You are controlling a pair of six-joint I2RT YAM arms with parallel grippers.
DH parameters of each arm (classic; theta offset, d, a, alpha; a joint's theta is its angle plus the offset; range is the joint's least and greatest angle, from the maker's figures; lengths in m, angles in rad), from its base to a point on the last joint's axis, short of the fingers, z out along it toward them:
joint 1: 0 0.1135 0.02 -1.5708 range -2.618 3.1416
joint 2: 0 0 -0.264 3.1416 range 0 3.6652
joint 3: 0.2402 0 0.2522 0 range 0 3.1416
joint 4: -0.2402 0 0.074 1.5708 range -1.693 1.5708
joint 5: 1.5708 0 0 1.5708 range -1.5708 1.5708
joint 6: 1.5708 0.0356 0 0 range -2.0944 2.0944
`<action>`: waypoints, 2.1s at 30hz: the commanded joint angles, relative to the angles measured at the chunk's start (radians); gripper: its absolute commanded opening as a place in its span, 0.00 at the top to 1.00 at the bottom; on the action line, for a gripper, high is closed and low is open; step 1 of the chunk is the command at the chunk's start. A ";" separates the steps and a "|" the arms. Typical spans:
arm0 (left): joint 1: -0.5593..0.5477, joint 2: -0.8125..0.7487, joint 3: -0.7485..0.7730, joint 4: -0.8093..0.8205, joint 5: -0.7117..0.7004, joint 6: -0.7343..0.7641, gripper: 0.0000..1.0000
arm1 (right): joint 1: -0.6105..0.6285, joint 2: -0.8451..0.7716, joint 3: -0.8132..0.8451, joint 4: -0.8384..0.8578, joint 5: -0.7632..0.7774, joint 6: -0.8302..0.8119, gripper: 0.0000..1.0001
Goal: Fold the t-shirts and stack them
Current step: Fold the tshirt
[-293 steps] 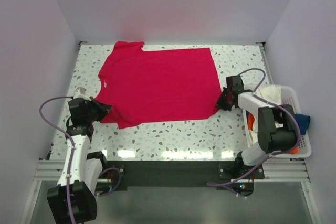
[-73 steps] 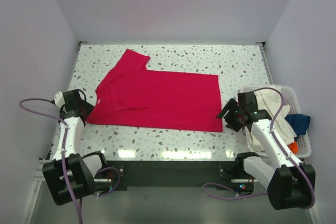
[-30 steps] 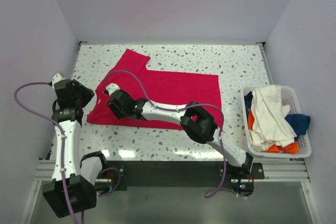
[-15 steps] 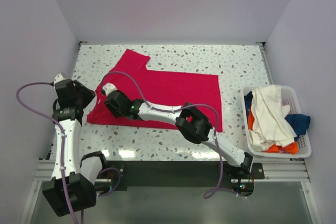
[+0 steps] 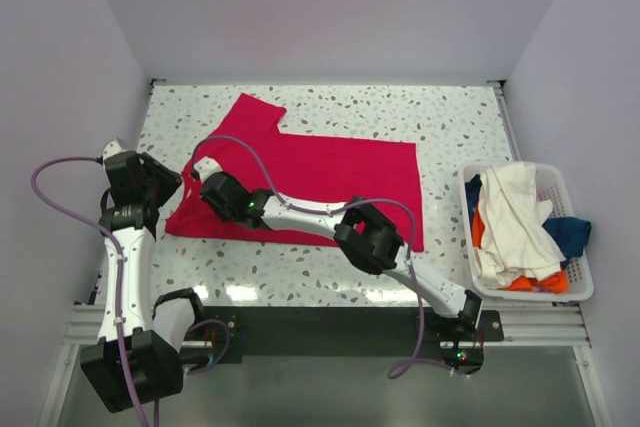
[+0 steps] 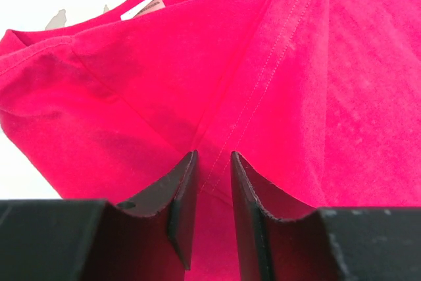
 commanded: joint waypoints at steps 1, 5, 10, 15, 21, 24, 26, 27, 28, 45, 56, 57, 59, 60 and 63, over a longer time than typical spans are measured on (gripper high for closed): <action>-0.004 0.000 0.036 0.002 0.020 0.013 0.54 | 0.009 0.014 0.041 0.033 0.038 -0.002 0.70; -0.004 0.000 0.033 0.005 0.021 0.016 0.54 | 0.011 0.004 0.034 0.031 0.020 0.001 0.66; -0.004 0.006 0.032 0.009 0.029 0.016 0.54 | 0.012 -0.012 0.017 0.045 0.014 0.004 0.63; -0.002 0.008 0.032 0.011 0.027 0.015 0.54 | 0.014 0.002 0.026 0.036 0.011 0.001 0.60; -0.002 0.012 0.035 0.012 0.027 0.015 0.54 | 0.019 0.011 0.021 0.036 0.012 0.007 0.60; -0.002 0.012 0.032 0.014 0.026 0.016 0.54 | 0.020 0.016 0.020 0.034 0.011 0.008 0.61; -0.002 0.014 0.030 0.015 0.027 0.015 0.54 | 0.020 0.016 0.018 0.034 0.009 0.010 0.61; -0.004 0.017 0.027 0.017 0.026 0.016 0.54 | 0.022 0.016 0.018 0.036 0.009 0.010 0.61; -0.002 0.017 0.027 0.017 0.026 0.015 0.54 | 0.022 0.019 0.018 0.034 0.009 0.010 0.61; -0.001 0.037 0.004 0.038 0.021 0.013 0.53 | 0.020 0.022 -0.003 0.039 0.032 0.018 0.68; -0.002 0.040 0.004 0.037 0.013 0.022 0.53 | -0.003 -0.042 -0.025 0.054 -0.018 0.074 0.72; -0.001 0.040 0.004 0.037 0.015 0.021 0.53 | -0.004 -0.045 -0.028 0.056 -0.023 0.076 0.71; -0.001 0.041 0.004 0.038 0.015 0.022 0.53 | -0.009 -0.055 -0.032 0.056 -0.038 0.085 0.71; -0.001 0.041 0.004 0.037 0.013 0.022 0.53 | -0.012 -0.058 -0.035 0.057 -0.040 0.091 0.70; -0.002 0.041 0.004 0.038 0.013 0.022 0.53 | -0.018 -0.073 -0.054 0.068 -0.052 0.099 0.66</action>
